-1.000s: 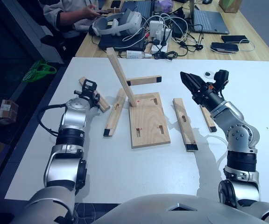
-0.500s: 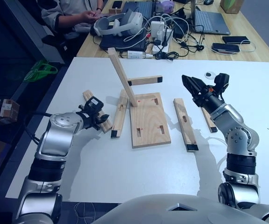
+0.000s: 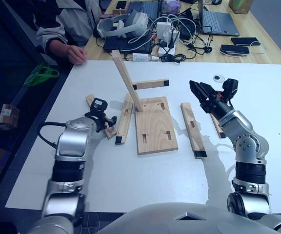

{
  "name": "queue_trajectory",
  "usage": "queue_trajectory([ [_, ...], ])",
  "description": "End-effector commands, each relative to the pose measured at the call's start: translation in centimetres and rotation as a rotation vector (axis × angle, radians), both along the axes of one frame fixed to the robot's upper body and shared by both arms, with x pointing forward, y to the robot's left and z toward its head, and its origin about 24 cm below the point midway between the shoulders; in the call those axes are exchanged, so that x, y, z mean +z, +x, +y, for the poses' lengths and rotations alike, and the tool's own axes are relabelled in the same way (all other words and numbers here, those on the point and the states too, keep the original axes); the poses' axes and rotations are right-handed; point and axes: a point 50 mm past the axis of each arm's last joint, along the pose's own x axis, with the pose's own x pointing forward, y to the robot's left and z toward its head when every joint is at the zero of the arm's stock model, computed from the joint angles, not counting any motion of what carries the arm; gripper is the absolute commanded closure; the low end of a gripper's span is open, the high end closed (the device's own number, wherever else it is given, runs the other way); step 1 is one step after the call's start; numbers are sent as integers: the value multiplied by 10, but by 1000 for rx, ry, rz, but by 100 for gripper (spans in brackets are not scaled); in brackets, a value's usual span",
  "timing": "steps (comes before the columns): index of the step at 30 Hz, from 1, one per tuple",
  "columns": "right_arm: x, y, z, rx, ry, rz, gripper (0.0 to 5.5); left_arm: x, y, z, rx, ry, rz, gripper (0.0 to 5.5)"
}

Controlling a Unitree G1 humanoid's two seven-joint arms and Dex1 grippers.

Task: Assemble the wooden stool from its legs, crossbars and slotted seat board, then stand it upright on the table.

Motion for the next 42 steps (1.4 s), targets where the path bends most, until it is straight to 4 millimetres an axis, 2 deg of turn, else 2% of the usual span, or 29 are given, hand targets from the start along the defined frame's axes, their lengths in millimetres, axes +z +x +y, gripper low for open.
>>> queue_trajectory([
  [1, -1, 0, -2, -9, -12, 0, 201, -3, -2, 3, 152, 40, -28, 157],
  [5, -2, -1, -2, -11, -15, 3, 201, -4, -5, -3, 191, 37, -36, 157],
  [8, -1, -1, -2, -11, -16, 1, 201, -15, -13, -8, 270, -95, 10, 157],
  [12, -2, -1, -2, -18, -15, 2, 201, -32, -23, 1, 403, -240, 67, 157],
  [16, -2, -1, -2, -22, -15, 4, 201, -36, -26, 4, 415, -237, 80, 157],
  [22, -4, -1, -2, -30, -21, 7, 201, -35, -22, -4, 362, -275, 69, 157],
  [27, -4, 0, -3, -40, -24, 8, 201, -27, -18, -9, 327, -323, -6, 228],
  [35, -5, 1, -3, -54, -30, 12, 201, -31, -20, -3, 316, -291, -5, 332],
  [39, -5, 2, -5, -66, -33, 10, 201, -32, -21, 0, 267, -236, -15, 339],
  [42, -4, 4, -7, -71, -37, 6, 201, -15, -14, 18, 238, -103, -123, 340],
])
